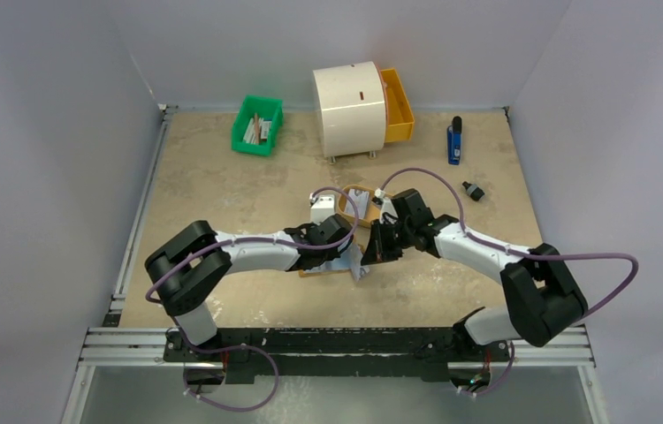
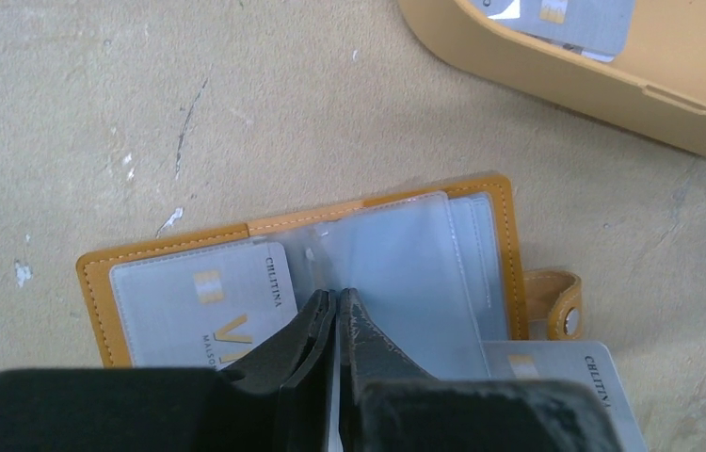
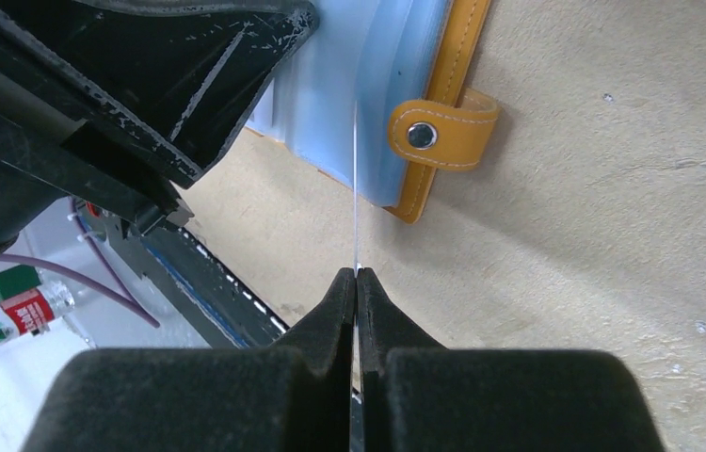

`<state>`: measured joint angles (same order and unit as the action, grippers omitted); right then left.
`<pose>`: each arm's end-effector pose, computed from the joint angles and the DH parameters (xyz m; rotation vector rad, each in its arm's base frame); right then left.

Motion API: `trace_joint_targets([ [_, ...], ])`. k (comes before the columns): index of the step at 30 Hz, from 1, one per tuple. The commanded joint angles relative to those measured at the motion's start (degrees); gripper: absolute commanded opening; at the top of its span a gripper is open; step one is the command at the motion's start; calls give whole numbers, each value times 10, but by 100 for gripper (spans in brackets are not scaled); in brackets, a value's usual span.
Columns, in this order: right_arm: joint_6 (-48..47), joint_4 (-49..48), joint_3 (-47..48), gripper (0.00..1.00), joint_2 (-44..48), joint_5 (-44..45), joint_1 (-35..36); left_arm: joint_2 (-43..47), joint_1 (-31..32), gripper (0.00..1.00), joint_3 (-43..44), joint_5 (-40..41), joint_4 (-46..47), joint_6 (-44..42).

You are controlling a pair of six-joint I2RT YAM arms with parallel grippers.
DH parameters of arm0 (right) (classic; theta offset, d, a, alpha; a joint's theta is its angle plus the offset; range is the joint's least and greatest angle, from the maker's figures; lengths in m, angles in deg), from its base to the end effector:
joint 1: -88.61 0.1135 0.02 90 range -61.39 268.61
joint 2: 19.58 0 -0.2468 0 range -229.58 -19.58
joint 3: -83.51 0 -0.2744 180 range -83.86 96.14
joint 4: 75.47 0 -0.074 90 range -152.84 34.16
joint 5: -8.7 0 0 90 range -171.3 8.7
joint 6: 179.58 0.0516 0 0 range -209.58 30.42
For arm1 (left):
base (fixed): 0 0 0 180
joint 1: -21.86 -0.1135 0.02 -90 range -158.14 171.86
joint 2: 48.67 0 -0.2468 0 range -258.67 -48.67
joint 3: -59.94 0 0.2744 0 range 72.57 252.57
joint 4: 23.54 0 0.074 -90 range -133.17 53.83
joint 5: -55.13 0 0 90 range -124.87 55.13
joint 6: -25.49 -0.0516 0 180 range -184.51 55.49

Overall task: Put the credit cards into the card holder
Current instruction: Turn over the card slot in the card holder.

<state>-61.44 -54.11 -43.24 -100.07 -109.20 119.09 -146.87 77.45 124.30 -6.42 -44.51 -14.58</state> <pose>0.2483 0.1741 0.1416 -0.2917 2.5478 1.0253 0.2191 -0.2764 0.1074 -0.0735 2.3842 -0.2355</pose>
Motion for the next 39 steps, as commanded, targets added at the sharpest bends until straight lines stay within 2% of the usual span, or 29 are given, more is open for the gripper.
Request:
trace_joint_targets([
  [1,-12,-20,27,0,1,-32,3,29,1,9,-4,-14,-42,5],
  [8,0,-36,34,0,0,-50,6,73,1,34,9,-10,-68,7],
  [16,7,-45,59,0,-30,-57,28,119,1,43,19,10,-103,13],
  [30,33,-65,111,0,-101,-42,77,221,1,45,-27,46,-135,36],
  [39,52,-77,115,0,-133,-28,89,195,0,39,-63,36,-91,36],
])
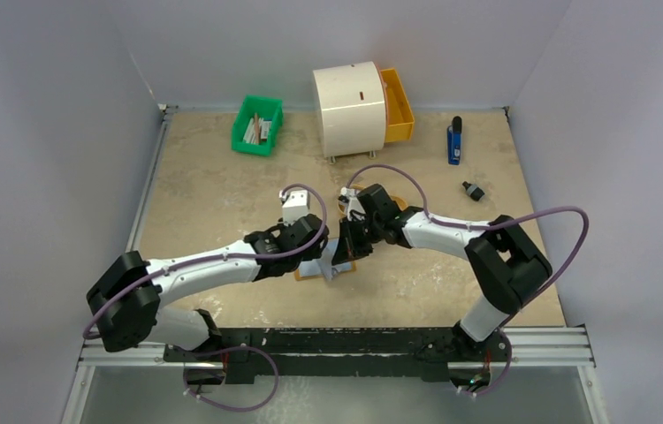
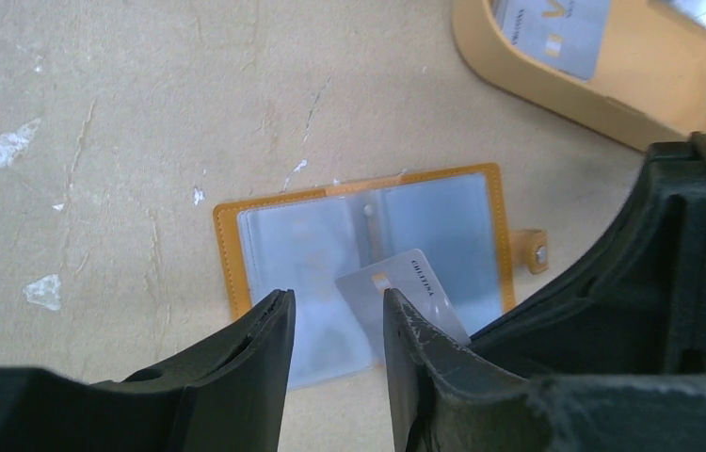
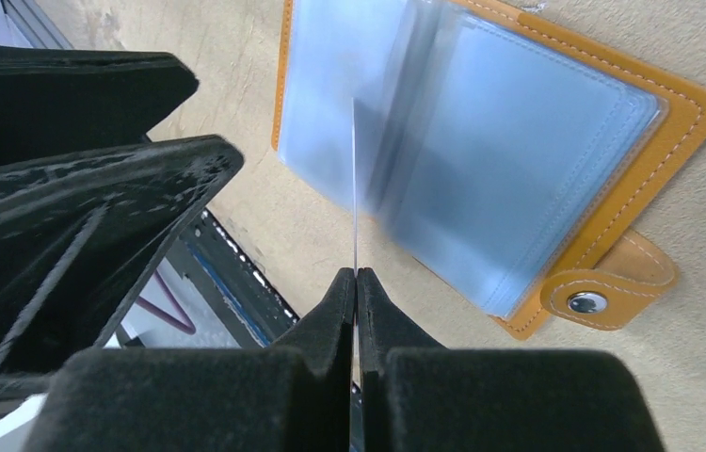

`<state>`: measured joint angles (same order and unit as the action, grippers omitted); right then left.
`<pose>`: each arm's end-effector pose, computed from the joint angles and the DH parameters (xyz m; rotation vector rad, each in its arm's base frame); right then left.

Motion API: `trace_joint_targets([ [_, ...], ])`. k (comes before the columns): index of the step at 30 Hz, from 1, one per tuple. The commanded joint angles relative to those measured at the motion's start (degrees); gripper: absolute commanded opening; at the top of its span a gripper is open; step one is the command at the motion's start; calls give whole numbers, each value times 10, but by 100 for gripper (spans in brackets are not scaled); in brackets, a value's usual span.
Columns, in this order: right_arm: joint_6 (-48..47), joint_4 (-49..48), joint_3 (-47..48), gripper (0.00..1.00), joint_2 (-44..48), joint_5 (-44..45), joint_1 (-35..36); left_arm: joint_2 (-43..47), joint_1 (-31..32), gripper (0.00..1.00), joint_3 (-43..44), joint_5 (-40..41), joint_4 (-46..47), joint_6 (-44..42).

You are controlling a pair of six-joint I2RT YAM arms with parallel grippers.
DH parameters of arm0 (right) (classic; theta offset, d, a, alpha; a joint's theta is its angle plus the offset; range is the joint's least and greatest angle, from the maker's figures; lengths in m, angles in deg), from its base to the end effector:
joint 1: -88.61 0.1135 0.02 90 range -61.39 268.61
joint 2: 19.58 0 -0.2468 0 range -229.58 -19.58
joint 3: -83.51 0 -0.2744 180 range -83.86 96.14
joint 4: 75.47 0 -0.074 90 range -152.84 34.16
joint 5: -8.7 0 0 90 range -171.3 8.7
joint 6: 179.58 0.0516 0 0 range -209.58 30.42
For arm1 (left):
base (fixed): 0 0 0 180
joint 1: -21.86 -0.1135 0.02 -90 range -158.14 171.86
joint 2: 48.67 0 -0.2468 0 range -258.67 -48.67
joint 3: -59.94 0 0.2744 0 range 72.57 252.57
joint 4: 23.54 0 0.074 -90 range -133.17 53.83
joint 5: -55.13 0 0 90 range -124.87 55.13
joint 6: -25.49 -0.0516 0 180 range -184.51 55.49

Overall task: Put the credit cards into the card holder
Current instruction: Turn over the card slot in the card holder.

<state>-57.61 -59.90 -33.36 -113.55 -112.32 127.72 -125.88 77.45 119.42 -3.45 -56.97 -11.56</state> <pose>0.2581 0.2441 0.1334 -0.4455 2.5523 1.1800 0.1922 -0.2329 0.1787 -0.1753 2.3076 -0.2808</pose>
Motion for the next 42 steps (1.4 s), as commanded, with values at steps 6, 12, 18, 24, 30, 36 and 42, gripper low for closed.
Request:
trace_joint_targets([
  [6,26,-3,1,0,36,21,3,-72,-3,26,-36,22,46,18],
  [12,70,-14,-35,0,81,62,-3,-92,-7,18,-58,29,55,31],
  [18,88,-43,-46,0,66,49,-16,-90,-7,16,-62,31,55,32],
  [24,97,-61,-40,0,43,27,-16,-89,-7,15,-62,28,55,34],
  [30,111,-72,-53,0,50,15,-15,-79,-7,15,-60,31,46,40],
  [36,97,-49,-78,0,111,-12,-8,-32,-8,22,-47,53,16,40],
  [42,89,-25,-108,0,111,-30,8,-1,-12,34,-46,71,1,39],
])
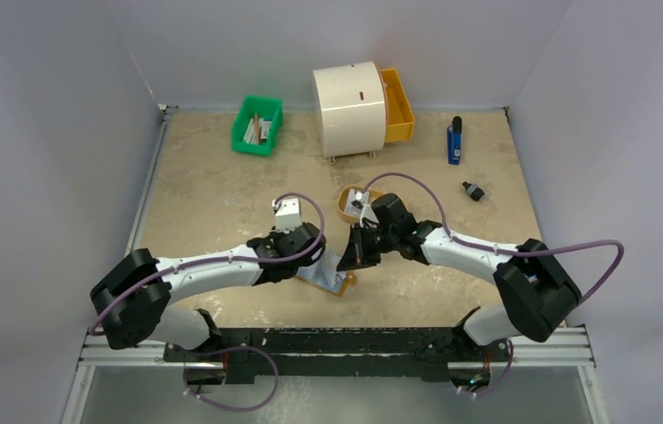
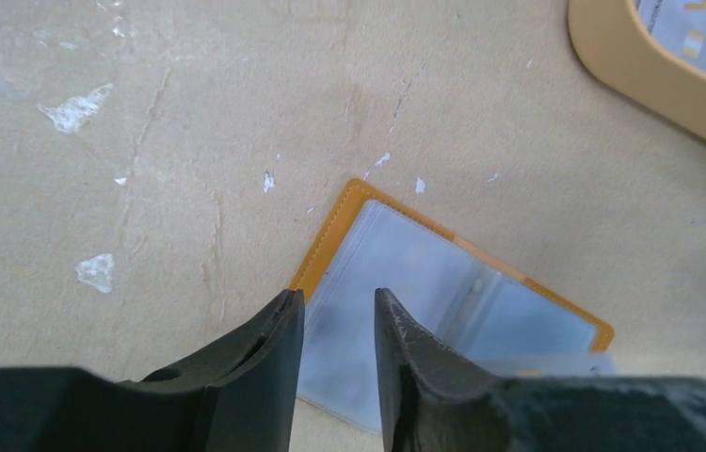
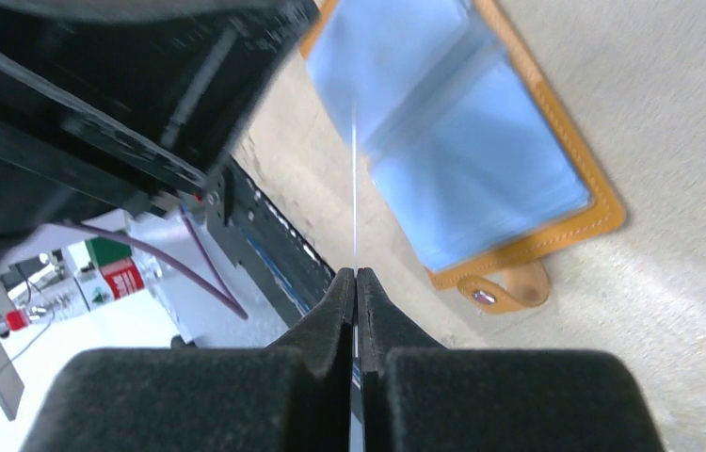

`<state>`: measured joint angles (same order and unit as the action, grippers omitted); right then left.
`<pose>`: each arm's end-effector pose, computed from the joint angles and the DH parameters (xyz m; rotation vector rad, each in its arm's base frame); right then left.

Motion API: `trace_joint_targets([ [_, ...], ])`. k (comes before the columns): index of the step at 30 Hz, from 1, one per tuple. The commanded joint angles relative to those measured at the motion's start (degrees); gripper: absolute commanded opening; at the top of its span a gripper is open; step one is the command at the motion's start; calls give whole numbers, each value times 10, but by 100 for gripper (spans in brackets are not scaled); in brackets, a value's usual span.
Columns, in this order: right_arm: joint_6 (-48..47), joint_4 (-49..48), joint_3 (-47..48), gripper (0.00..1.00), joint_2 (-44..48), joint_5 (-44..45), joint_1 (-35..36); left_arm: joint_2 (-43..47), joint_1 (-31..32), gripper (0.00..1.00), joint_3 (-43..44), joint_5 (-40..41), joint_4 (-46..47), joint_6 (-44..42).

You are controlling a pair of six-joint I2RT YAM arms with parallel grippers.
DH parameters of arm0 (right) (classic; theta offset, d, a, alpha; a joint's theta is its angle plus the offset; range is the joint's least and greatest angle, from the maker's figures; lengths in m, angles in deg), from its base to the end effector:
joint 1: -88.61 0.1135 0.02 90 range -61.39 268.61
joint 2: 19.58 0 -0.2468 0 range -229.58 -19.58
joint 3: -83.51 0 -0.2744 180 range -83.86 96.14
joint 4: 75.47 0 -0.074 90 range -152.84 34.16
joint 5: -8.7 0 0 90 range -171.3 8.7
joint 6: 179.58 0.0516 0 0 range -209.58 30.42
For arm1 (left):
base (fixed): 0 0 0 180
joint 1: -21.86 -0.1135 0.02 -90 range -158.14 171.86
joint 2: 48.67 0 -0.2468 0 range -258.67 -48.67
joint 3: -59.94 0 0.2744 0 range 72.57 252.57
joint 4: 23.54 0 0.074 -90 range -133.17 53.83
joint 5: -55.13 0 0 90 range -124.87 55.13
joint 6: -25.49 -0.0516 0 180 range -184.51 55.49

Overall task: Put the credit cards into the card holder
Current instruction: Turn over the card slot in the card holder, then insert the credit card into the card holder.

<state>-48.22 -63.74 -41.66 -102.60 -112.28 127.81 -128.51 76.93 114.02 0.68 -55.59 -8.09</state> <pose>0.2332 0.2244 0.1530 -0.2767 2.5074 1.2846 0.1880 -0.2168 0.1390 -0.2424 2.3216 -0.1349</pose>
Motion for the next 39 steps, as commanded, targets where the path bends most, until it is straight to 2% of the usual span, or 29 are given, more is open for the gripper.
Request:
trace_joint_targets([
  [1,5,4,-31,0,-1,-31,7,26,-9,35,4,31,-14,6],
  [4,34,-37,-41,0,-13,-33,7,29,-16,40,-13,32,-15,18],
  [10,57,-77,-34,0,-43,-37,7,31,-36,41,-55,2,9,31],
  [22,92,-124,-36,0,-78,-36,7,32,-36,37,-94,-39,45,40],
  [39,120,-152,-64,0,-47,-16,-5,44,-36,35,-109,-55,55,48],
])
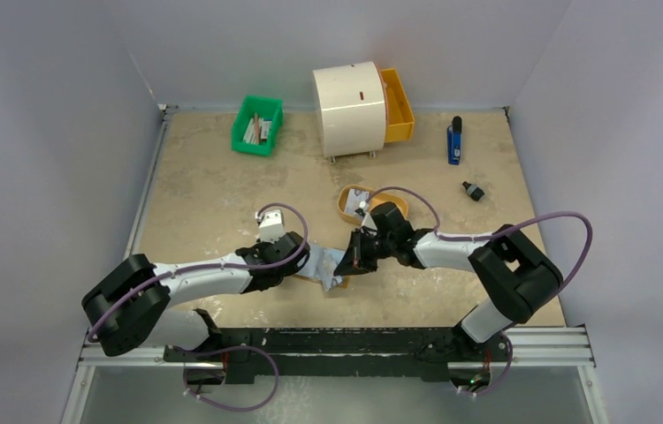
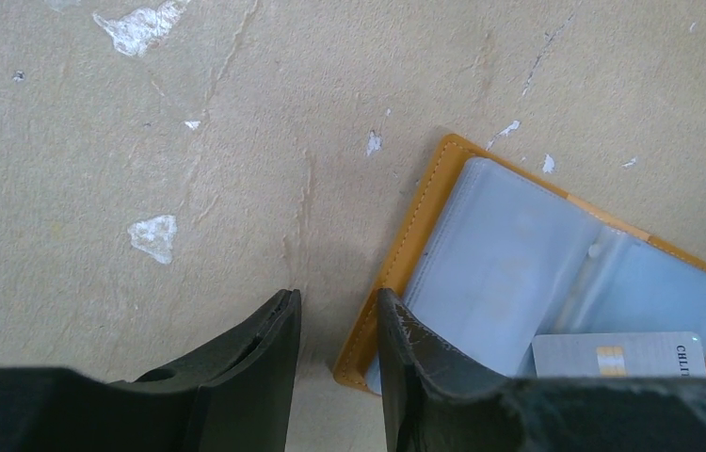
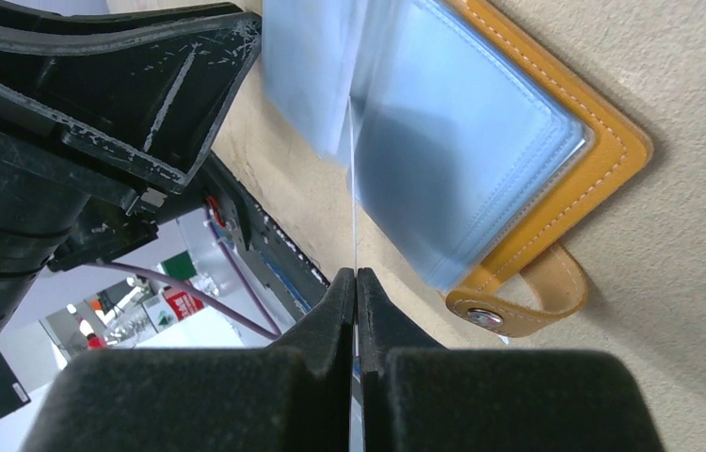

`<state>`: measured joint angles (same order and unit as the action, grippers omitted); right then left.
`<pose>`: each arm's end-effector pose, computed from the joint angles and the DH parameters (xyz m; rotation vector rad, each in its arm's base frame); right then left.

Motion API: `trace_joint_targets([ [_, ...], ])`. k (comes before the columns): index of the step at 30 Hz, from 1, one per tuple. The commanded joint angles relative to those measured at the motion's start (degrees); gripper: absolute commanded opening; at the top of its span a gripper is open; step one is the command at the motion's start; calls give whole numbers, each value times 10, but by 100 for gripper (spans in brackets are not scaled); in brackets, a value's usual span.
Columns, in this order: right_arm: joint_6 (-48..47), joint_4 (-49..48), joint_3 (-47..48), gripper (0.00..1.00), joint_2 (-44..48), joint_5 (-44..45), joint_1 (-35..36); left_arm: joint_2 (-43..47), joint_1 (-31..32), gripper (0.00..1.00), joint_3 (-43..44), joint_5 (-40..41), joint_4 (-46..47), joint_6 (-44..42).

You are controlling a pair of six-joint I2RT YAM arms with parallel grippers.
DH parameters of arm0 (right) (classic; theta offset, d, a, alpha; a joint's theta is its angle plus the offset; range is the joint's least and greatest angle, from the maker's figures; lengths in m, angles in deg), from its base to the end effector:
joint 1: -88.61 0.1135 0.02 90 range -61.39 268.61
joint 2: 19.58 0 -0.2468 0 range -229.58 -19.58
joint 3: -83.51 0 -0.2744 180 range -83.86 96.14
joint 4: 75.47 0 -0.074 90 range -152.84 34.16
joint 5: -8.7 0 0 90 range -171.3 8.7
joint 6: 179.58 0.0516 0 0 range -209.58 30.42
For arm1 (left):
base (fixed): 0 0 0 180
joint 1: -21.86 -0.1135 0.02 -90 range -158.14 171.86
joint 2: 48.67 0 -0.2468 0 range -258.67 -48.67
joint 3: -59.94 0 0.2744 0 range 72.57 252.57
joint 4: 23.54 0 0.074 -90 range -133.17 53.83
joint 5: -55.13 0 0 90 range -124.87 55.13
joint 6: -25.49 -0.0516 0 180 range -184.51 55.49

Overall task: Put the credit cards into the card holder
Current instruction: Insert the credit card into the card holder.

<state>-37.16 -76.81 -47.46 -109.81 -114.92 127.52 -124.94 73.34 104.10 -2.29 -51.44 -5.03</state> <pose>0.2289 0.2215 0.1046 -0.0584 2.5939 1.4020 0.1790 -0.1803 0.1056 -0.3527 2.3668 -0.1314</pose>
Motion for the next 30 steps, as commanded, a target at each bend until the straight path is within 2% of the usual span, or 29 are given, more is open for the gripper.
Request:
trace_joint_targets([
  [1,10,-21,-8,0,29,15,-3,9,-1,35,-9,-26,14,18],
  [9,6,-10,-8,0,54,41,-3,17,-1,34,-13,-31,15,22],
  [30,22,-21,-9,0,22,56,-8,22,0,34,-12,-31,15,20],
])
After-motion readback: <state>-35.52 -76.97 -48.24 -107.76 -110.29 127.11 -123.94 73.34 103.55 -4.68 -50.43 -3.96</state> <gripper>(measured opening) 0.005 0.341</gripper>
